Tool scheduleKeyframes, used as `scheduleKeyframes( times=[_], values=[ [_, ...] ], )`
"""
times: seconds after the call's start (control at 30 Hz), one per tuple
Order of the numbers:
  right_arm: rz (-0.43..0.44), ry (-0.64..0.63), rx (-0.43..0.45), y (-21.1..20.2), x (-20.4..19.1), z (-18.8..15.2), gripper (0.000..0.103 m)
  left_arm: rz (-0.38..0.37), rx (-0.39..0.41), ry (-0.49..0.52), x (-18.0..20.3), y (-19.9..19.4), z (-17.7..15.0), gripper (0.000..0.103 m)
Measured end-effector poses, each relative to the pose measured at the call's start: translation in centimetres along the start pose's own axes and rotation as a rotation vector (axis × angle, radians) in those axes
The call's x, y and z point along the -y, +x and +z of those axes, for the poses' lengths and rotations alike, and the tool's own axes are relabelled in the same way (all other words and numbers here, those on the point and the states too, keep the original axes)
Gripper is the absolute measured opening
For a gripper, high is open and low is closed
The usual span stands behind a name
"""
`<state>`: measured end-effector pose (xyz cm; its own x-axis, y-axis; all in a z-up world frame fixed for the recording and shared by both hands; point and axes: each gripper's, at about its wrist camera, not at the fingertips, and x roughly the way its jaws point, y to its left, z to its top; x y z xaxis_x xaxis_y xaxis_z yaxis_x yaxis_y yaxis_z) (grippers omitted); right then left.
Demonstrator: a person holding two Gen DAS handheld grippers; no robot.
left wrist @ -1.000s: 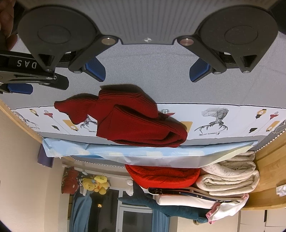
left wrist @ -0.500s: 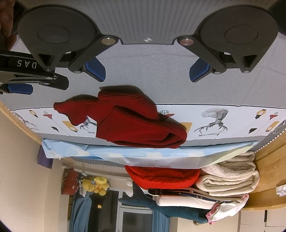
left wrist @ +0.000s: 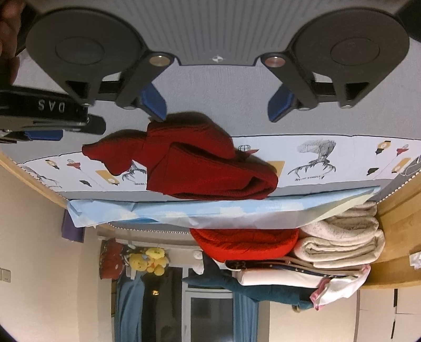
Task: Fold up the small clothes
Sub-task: 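Grasp the red sweater with the left gripper while the right gripper grasps it too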
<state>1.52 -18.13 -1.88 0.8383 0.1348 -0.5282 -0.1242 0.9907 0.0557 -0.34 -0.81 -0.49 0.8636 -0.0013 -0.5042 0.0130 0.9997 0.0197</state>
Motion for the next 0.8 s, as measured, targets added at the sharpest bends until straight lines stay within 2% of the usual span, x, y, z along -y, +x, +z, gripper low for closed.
scheduleKeyframes(
  times=[0.07, 0.13, 0.23, 0.3, 0.37, 0.4, 0.5, 0.57, 0.73, 0.8],
  values=[
    [-0.002, 0.013, 0.014, -0.1, 0.2, 0.2, 0.068, -0.009, 0.003, -0.001, -0.1, 0.0, 0.2, 0.076],
    [0.000, 0.026, 0.030, -0.2, 0.6, 0.5, 0.061, -0.017, 0.006, 0.004, -0.2, 0.0, 0.3, 0.064],
    [0.006, 0.063, 0.043, -0.2, 1.6, 1.2, 0.051, -0.031, -0.011, 0.013, -0.5, 0.2, 0.5, 0.044],
    [0.032, 0.111, 0.032, 0.2, 2.9, 2.0, 0.041, -0.050, -0.044, 0.008, -0.8, 0.8, 0.7, 0.024],
    [0.052, 0.140, 0.010, 1.0, 4.3, 3.3, 0.030, -0.074, -0.073, -0.004, -1.4, 1.6, 1.3, 0.018],
    [0.057, 0.138, 0.011, 1.4, 4.8, 4.1, 0.029, -0.090, -0.083, -0.004, -1.6, 2.1, 1.8, 0.015],
    [0.069, 0.114, 0.006, 3.6, 6.4, 6.6, 0.029, -0.120, -0.088, 0.017, -2.2, 4.1, 3.9, 0.015],
    [0.090, 0.114, -0.027, 5.8, 7.2, 8.1, 0.029, -0.141, -0.099, 0.026, -2.4, 6.4, 5.7, 0.015],
    [0.168, 0.223, -0.220, 13.8, 8.7, 8.9, 0.032, -0.217, -0.145, -0.015, -3.3, 14.3, 9.2, 0.015],
    [0.202, 0.285, -0.295, 17.0, 9.0, 7.9, 0.043, -0.258, -0.191, -0.074, -3.7, 18.0, 9.8, 0.015]
  ],
)
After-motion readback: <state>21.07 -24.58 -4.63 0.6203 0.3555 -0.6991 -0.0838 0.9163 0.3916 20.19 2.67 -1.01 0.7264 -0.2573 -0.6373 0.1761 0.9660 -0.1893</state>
